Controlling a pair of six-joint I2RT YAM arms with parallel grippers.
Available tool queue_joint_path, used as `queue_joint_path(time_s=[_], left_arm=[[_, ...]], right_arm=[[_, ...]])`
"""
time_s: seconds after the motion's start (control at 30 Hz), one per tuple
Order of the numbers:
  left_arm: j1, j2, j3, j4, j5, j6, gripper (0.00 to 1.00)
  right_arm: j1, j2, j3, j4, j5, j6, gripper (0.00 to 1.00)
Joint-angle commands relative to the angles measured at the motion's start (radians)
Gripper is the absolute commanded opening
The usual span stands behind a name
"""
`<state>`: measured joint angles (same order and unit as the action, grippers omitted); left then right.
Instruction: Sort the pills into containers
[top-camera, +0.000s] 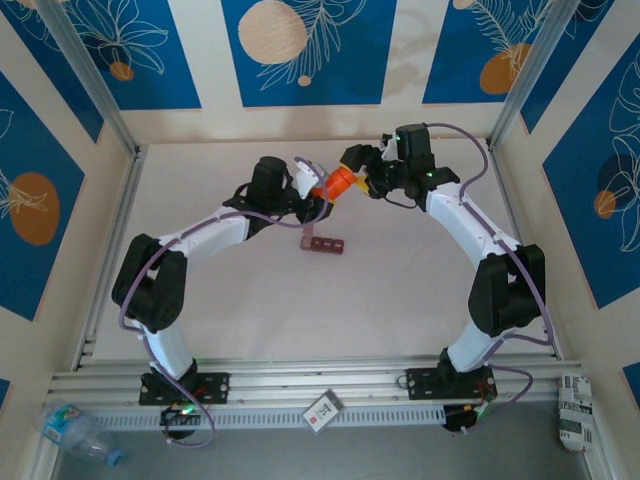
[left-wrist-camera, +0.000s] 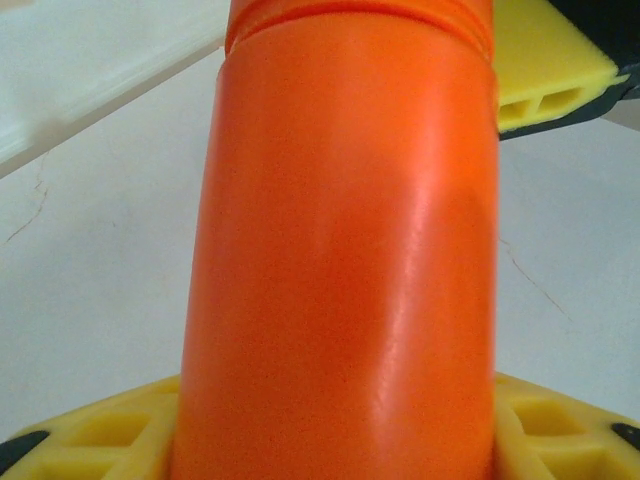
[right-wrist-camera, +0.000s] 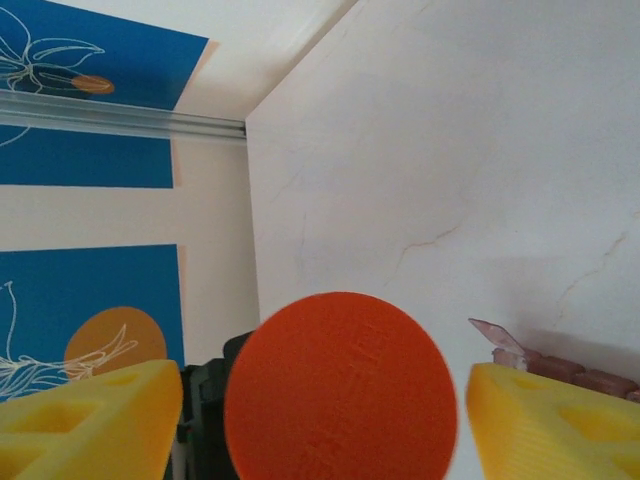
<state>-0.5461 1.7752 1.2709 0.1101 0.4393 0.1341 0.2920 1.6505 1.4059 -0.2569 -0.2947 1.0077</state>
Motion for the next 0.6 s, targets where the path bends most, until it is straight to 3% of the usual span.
queue_joint_path(time_s=[0.0, 0.17, 0.4, 0.57], left_arm=[[-0.01, -0.035, 0.033, 0.005, 0.001, 0.017, 0.0], [-0.01, -0.034, 0.033, 0.015, 0.001, 0.006, 0.0], [-0.01, -0.034, 0.031, 0.025, 0.006, -0.005, 0.0], [0.001, -0.04, 0.028, 0.048, 0.084, -0.051, 0.0]], right_arm=[[0.009, 0.018, 0.028, -0.013, -0.013, 0.006, 0.7], [0.016, 0.032, 0.034, -0.014, -0.034, 0.005, 0.66], [0.015, 0.025, 0.028, -0.017, -0.034, -0.021, 0.49], [-0.004, 0.006, 0.006, 0.059, -0.075, -0.118, 0.47]])
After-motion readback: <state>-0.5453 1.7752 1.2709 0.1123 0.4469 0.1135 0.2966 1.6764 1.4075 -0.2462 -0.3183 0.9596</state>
